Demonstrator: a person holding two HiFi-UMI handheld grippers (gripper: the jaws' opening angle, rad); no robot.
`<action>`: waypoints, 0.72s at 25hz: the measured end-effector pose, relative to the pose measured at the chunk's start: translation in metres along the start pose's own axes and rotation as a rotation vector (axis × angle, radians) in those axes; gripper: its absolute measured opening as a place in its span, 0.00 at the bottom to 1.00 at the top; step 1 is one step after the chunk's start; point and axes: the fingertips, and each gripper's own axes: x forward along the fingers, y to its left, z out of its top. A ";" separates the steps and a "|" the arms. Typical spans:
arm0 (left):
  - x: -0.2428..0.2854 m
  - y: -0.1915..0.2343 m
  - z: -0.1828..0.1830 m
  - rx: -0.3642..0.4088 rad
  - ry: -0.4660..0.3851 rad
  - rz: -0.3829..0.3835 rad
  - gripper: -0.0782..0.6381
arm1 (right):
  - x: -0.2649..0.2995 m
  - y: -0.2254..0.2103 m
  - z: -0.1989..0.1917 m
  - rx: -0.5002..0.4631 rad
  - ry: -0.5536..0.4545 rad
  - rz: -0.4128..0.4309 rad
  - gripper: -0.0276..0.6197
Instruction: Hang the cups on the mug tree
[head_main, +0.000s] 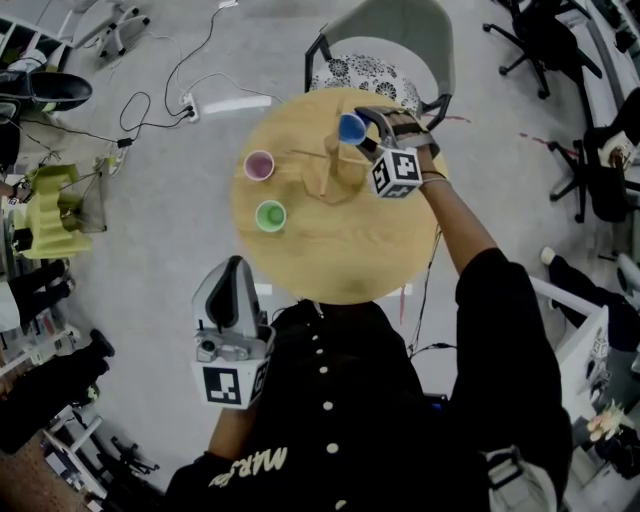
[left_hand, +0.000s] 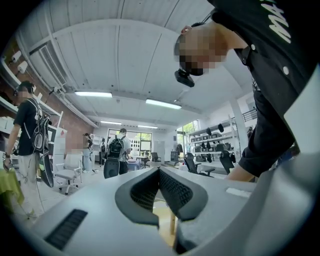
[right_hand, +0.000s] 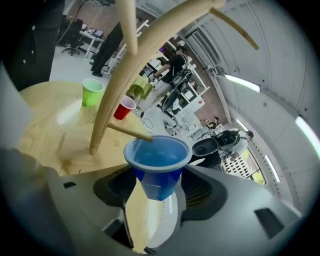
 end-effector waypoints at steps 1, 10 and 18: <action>0.001 0.000 0.000 -0.002 0.002 0.002 0.10 | 0.000 0.001 0.004 -0.041 -0.010 0.002 0.48; 0.006 0.005 -0.008 -0.035 0.015 0.025 0.10 | 0.003 0.030 0.029 -0.337 -0.091 0.041 0.48; 0.007 0.004 -0.016 -0.034 0.043 0.039 0.10 | -0.002 0.045 0.033 -0.539 -0.126 -0.014 0.47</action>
